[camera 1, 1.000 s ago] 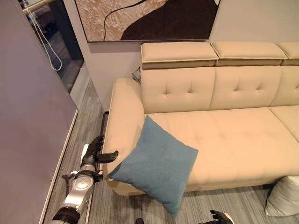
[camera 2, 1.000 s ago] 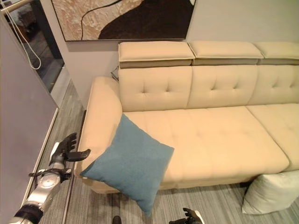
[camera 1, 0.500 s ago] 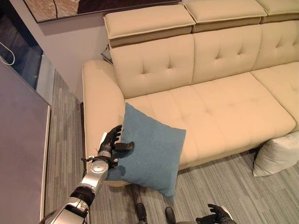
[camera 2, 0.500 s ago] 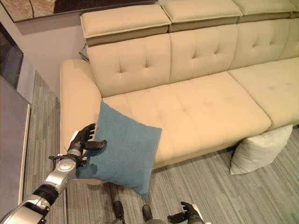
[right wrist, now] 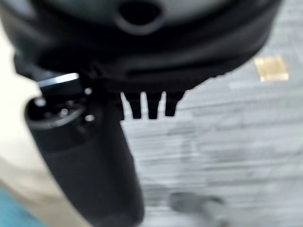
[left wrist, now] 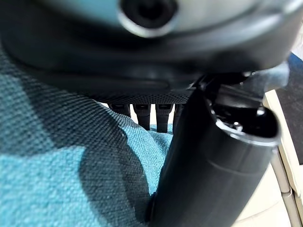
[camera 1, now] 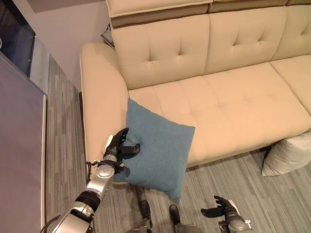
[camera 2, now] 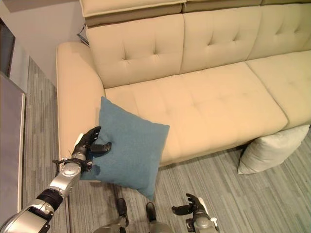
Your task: Pick up all the scattered cushions and arrange them neatly on the sofa.
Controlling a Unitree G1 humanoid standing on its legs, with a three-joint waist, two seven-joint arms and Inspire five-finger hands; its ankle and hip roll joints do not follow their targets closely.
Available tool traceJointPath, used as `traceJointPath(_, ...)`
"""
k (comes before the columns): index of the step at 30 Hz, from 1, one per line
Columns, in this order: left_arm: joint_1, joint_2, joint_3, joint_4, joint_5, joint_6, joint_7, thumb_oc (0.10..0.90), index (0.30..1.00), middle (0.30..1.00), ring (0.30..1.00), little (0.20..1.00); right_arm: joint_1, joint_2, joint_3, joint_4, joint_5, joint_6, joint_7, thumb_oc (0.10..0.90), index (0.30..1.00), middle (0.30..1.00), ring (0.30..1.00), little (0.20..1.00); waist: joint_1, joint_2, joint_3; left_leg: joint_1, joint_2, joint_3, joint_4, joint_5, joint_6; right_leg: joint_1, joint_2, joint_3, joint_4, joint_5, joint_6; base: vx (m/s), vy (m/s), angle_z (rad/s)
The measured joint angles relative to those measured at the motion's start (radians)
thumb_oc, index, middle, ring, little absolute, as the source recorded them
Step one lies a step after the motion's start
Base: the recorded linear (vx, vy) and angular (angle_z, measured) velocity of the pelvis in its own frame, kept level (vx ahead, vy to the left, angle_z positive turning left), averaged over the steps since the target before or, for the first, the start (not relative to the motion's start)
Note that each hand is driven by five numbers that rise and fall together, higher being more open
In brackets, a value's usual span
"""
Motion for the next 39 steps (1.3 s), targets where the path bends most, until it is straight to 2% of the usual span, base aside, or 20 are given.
traceJointPath(5, 0.044, -0.006, 0.031, -0.075, -0.019, -0.008, -0.001, 0.800, 0.900, 0.900, 0.900, 0.900, -0.011, 0.018, -0.072, -0.077, 0.186, -0.029, -0.009, 0.800, 0.900, 0.900, 0.900, 0.900, 0.001, 0.012, 0.007, -0.023, -0.001, 0.000, 0.000, 0.000, 0.000, -0.022, -0.001, 0.000, 0.000, 0.001, 0.000, -0.01, -0.001, 0.00)
traceJointPath(7, 0.063, -0.013, 0.029, -0.091, -0.023, -0.023, -0.015, 0.800, 0.900, 0.900, 0.900, 0.900, -0.047, 0.040, -0.088, -0.088, 0.292, -0.041, -0.014, 0.800, 0.900, 0.900, 0.900, 0.900, 0.019, 0.023, 0.010, -0.029, -0.002, -0.001, 0.000, 0.001, 0.000, -0.029, -0.001, 0.000, 0.001, 0.000, 0.000, 0.00, 0.000, 0.00)
traceJointPath(11, 0.086, -0.017, 0.026, -0.122, -0.031, -0.023, -0.022, 0.800, 0.900, 0.900, 0.900, 0.900, -0.084, 0.067, -0.086, -0.119, 0.403, -0.056, -0.015, 0.800, 0.900, 0.900, 0.900, 0.900, 0.035, 0.037, 0.011, -0.033, -0.002, -0.003, 0.000, 0.001, 0.000, -0.030, -0.001, -0.001, -0.001, -0.001, 0.001, -0.01, -0.004, 0.00)
traceJointPath(13, 0.085, -0.025, 0.026, -0.126, -0.050, -0.025, -0.022, 0.800, 0.900, 0.900, 0.900, 0.900, -0.109, 0.078, -0.073, -0.136, 0.457, -0.073, -0.014, 0.800, 0.900, 0.900, 0.900, 0.900, 0.039, 0.057, 0.010, -0.052, -0.002, -0.004, 0.000, 0.006, -0.006, -0.050, -0.002, -0.003, 0.001, -0.001, 0.001, -0.04, -0.017, 0.02)
traceJointPath(15, 0.086, -0.027, 0.026, -0.137, -0.059, -0.025, -0.022, 0.800, 0.900, 0.900, 0.900, 0.900, -0.118, 0.078, -0.063, -0.141, 0.473, -0.075, -0.006, 0.800, 0.900, 0.900, 0.900, 0.900, 0.044, 0.067, 0.010, -0.064, -0.002, -0.004, 0.000, 0.008, -0.006, -0.063, -0.001, -0.003, 0.003, 0.001, 0.000, -0.02, -0.005, 0.00)
traceJointPath(16, 0.085, -0.029, 0.023, -0.157, -0.060, -0.025, -0.024, 0.800, 0.900, 0.900, 0.900, 0.900, -0.142, 0.077, -0.046, -0.146, 0.492, -0.076, -0.001, 0.800, 0.900, 0.900, 0.900, 0.900, 0.053, 0.084, 0.017, -0.074, -0.002, -0.008, 0.001, 0.014, -0.004, -0.074, -0.001, -0.003, 0.015, 0.000, 0.001, -0.04, 0.005, 0.01)
traceJointPath(22, 0.067, -0.025, 0.017, -0.182, -0.081, -0.033, -0.024, 0.800, 0.900, 0.900, 0.900, 0.900, -0.189, 0.075, -0.026, -0.143, 0.520, -0.080, -0.001, 0.800, 0.900, 0.900, 0.900, 0.900, 0.060, 0.108, 0.020, -0.128, -0.003, -0.037, 0.001, 0.035, -0.011, -0.130, -0.002, -0.016, 0.030, -0.002, 0.003, -0.04, 0.006, 0.06)
traceJointPath(26, 0.048, -0.026, -0.007, -0.200, -0.098, -0.044, -0.023, 0.800, 0.900, 0.900, 0.900, 0.900, -0.214, 0.069, -0.019, -0.143, 0.523, -0.093, -0.009, 0.800, 0.900, 0.900, 0.900, 0.900, 0.076, 0.141, 0.037, -0.147, -0.003, -0.051, 0.001, 0.043, -0.014, -0.156, -0.002, -0.026, 0.049, -0.008, 0.011, -0.02, 0.001, 0.06)
traceJointPath(28, 0.030, -0.026, -0.012, -0.210, -0.098, -0.048, -0.021, 0.800, 0.900, 0.900, 0.900, 0.900, -0.228, 0.071, -0.008, -0.142, 0.528, -0.100, -0.010, 0.800, 0.900, 0.900, 0.900, 0.900, 0.085, 0.150, 0.038, -0.175, -0.004, -0.055, 0.001, 0.055, -0.031, -0.186, -0.002, -0.028, 0.055, -0.005, 0.007, -0.01, -0.002, 0.02)
traceJointPath(30, 0.028, -0.033, -0.013, -0.212, -0.099, -0.049, -0.018, 0.800, 0.900, 0.900, 0.900, 0.900, -0.233, 0.092, 0.002, -0.144, 0.548, -0.109, -0.010, 0.800, 0.900, 0.900, 0.900, 0.900, 0.087, 0.159, 0.043, -0.180, -0.004, -0.055, 0.001, 0.064, -0.032, -0.191, -0.002, -0.030, 0.060, -0.003, 0.006, -0.01, -0.001, 0.02)
traceJointPath(35, 0.025, -0.068, -0.010, -0.188, -0.123, -0.069, -0.009, 0.800, 0.900, 0.900, 0.900, 0.900, -0.242, 0.121, 0.103, -0.155, 0.612, -0.136, 0.006, 0.800, 0.900, 0.900, 0.900, 0.900, 0.088, 0.161, 0.043, -0.190, -0.002, -0.060, 0.001, 0.081, -0.047, -0.206, -0.001, -0.030, 0.073, -0.005, 0.007, 0.00, 0.000, 0.01)
traceJointPath(36, 0.027, -0.070, -0.014, -0.188, -0.135, -0.071, -0.009, 0.717, 0.775, 0.775, 0.775, 0.775, -0.242, 0.123, 0.110, -0.155, 0.620, -0.136, 0.006, 0.565, 0.547, 0.547, 0.547, 0.547, 0.088, 0.161, 0.043, -0.189, -0.001, -0.062, 0.001, 0.081, -0.048, -0.206, 0.000, -0.031, 0.075, -0.005, 0.007, 0.00, 0.000, 0.00)
traceJointPath(37, 0.030, -0.069, -0.012, -0.188, -0.138, -0.074, -0.009, 0.513, 0.469, 0.469, 0.469, 0.469, -0.242, 0.121, 0.110, -0.155, 0.635, -0.136, 0.006, 0.400, 0.300, 0.300, 0.300, 0.300, 0.088, 0.161, 0.042, -0.189, 0.000, -0.063, 0.001, 0.081, -0.048, -0.208, 0.001, -0.031, 0.078, -0.005, 0.007, 0.00, 0.000, 0.00)
traceJointPath(38, 0.037, -0.074, -0.012, -0.179, -0.140, -0.081, -0.007, 0.400, 0.300, 0.300, 0.300, 0.300, -0.241, 0.119, 0.126, -0.156, 0.653, -0.138, 0.007, 0.400, 0.300, 0.300, 0.300, 0.300, 0.088, 0.161, 0.042, -0.189, 0.001, -0.064, 0.001, 0.081, -0.048, -0.209, 0.002, -0.031, 0.081, -0.005, 0.007, 0.00, 0.000, 0.00)
traceJointPath(39, 0.037, -0.080, -0.009, -0.176, -0.148, -0.086, 0.007, 0.400, 0.300, 0.300, 0.300, 0.300, -0.237, 0.112, 0.146, -0.158, 0.676, -0.138, 0.007, 0.400, 0.300, 0.300, 0.300, 0.300, 0.086, 0.161, 0.042, -0.187, 0.001, -0.066, 0.001, 0.081, -0.048, -0.208, 0.003, -0.033, 0.084, -0.005, 0.007, 0.00, 0.000, 0.00)
